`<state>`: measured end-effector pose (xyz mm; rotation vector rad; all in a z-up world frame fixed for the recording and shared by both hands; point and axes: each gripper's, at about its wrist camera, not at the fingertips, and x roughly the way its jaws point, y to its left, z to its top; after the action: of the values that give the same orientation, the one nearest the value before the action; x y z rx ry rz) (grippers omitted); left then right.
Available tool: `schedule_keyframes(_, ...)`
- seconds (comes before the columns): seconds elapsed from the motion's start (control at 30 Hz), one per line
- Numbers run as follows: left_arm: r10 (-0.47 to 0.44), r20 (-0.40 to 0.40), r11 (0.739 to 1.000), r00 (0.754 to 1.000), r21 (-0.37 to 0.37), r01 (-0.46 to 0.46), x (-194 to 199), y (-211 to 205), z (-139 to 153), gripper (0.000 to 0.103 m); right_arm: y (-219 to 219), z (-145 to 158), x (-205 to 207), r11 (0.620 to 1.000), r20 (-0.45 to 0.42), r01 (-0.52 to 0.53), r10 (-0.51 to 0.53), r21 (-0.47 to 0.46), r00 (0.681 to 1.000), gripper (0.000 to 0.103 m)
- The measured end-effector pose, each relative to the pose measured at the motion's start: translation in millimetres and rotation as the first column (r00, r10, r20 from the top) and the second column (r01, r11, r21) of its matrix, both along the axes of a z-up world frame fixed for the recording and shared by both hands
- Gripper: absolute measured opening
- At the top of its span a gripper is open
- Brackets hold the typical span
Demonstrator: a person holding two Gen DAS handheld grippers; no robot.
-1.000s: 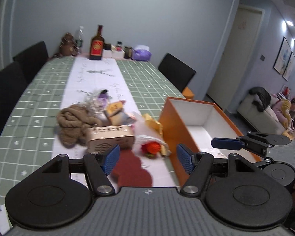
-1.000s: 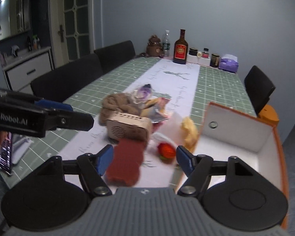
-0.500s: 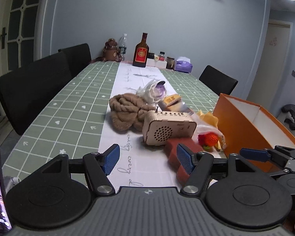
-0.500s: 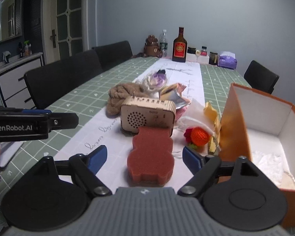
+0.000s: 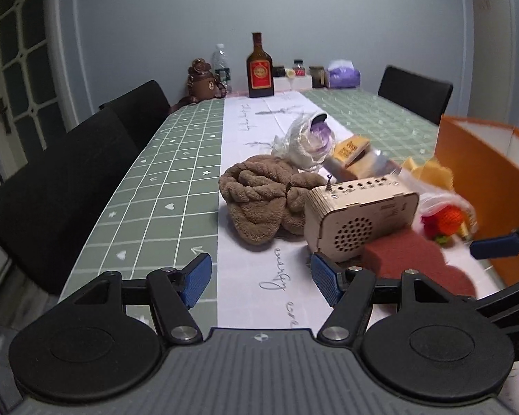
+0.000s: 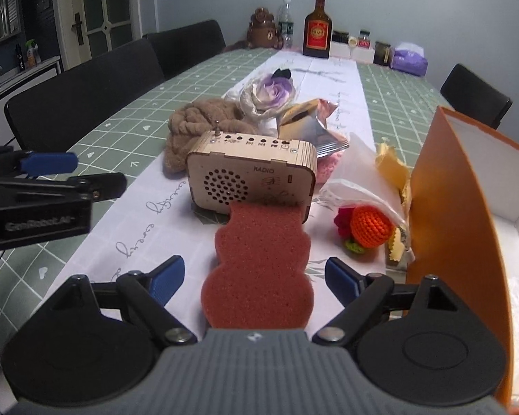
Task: Organize soft objects
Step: 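Grasp the red bear-shaped sponge with the right tool while the left tool moves to the brown towel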
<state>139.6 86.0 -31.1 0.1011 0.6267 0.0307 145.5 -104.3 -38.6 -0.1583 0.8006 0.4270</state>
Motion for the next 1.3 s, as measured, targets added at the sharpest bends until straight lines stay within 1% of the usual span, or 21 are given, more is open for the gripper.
schedule_keyframes(0.07, -0.005, -0.034, 1.0, 0.999, 0.022, 0.006, 18, -1, -4, 0.078, 4, -1, 12, 1.0, -0.035, -0.002, 0.001, -0.023, 0.999, 0.087)
schedule_keyframes(0.13, -0.01, -0.057, 1.0, 0.998, 0.024, 0.011, 33, 0, -7, 0.078, 9, -3, 23, 0.999, -0.068, 0.001, -0.004, -0.051, 0.998, 0.087)
schedule_keyframes(0.2, -0.021, -0.087, 0.999, 0.996, 0.031, 0.024, 49, -1, -12, 0.078, 9, -5, 35, 0.999, -0.099, 0.006, -0.011, -0.044, 0.995, 0.087)
schedule_keyframes(0.33, -0.035, -0.154, 0.995, 0.987, 0.084, 0.049, 74, -5, -22, 0.078, 11, -10, 61, 0.999, -0.198, 0.025, -0.031, -0.033, 0.98, 0.087)
schedule_keyframes(0.4, -0.034, -0.18, 0.992, 0.983, 0.111, 0.055, 84, -6, -25, 0.078, 13, -12, 70, 0.999, -0.225, 0.026, -0.033, -0.035, 0.974, 0.087)
schedule_keyframes(0.53, -0.023, -0.197, 0.984, 0.98, 0.171, 0.057, 95, -10, -30, 0.078, 21, -17, 80, 0.999, -0.265, 0.01, -0.02, -0.04, 0.964, 0.087)
schedule_keyframes(0.67, -0.031, -0.199, 0.975, 0.979, 0.21, 0.073, 102, -16, -36, 0.077, 25, -24, 84, 0.999, -0.286, -0.001, -0.012, -0.044, 0.958, 0.087)
schedule_keyframes(0.77, -0.021, -0.195, 0.966, 0.98, 0.25, 0.07, 106, -19, -42, 0.072, 24, -27, 84, 0.999, -0.291, 0.002, -0.012, -0.035, 0.957, 0.087)
schedule_keyframes(0.83, -0.016, -0.196, 0.964, 0.981, 0.256, 0.067, 108, -20, -44, 0.061, 23, -27, 84, 1.0, -0.291, 0.002, -0.011, -0.03, 0.957, 0.086)
schedule_keyframes(0.87, -0.016, -0.192, 0.965, 0.981, 0.253, 0.066, 108, -20, -44, 0.058, 23, -28, 84, 1.0, -0.29, 0.003, -0.01, -0.027, 0.957, 0.086)
schedule_keyframes(0.9, -0.018, -0.188, 0.966, 0.982, 0.249, 0.065, 107, -21, -45, 0.051, 22, -28, 83, 1.0, -0.29, 0.001, -0.01, -0.028, 0.957, 0.084)
schedule_keyframes(0.93, -0.019, -0.183, 0.968, 0.983, 0.242, 0.063, 106, -21, -45, 0.04, 22, -28, 83, 1.0, -0.287, -0.001, -0.009, -0.031, 0.958, 0.083)
schedule_keyframes(0.97, -0.018, -0.179, 0.972, 0.984, 0.228, 0.059, 105, -21, -46, 0.034, 22, -29, 82, 0.999, -0.286, -0.002, -0.009, -0.036, 0.958, 0.082)
schedule_keyframes(1.0, -0.01, -0.179, 0.976, 0.984, 0.21, 0.048, 105, -20, -46, 0.022, 22, -29, 81, 0.999, -0.285, -0.002, -0.009, -0.04, 0.958, 0.082)
schedule_keyframes(1.03, 0.0, -0.177, 0.981, 0.984, 0.192, 0.034, 105, -19, -45, 0.015, 22, -29, 81, 0.999, -0.284, -0.004, -0.008, -0.041, 0.959, 0.082)
schedule_keyframes(1.07, 0.001, -0.176, 0.985, 0.984, 0.169, 0.029, 105, -17, -44, 0.01, 22, -29, 80, 0.999, -0.282, -0.004, -0.009, -0.045, 0.959, 0.079)
schedule_keyframes(1.1, 0.007, -0.17, 0.987, 0.985, 0.159, 0.02, 105, -16, -43, 0.006, 21, -29, 79, 0.999, -0.277, -0.003, -0.011, -0.05, 0.961, 0.077)
schedule_keyframes(1.13, 0.013, -0.158, 0.987, 0.987, 0.16, 0.012, 104, -15, -42, 0.005, 20, -30, 78, 0.998, -0.272, -0.001, -0.014, -0.056, 0.962, 0.077)
schedule_keyframes(1.3, 0.056, -0.089, 0.988, 0.994, 0.148, -0.042, 96, -11, -29, 0.002, 19, -28, 71, 0.998, -0.243, 0.007, -0.021, -0.062, 0.97, 0.074)
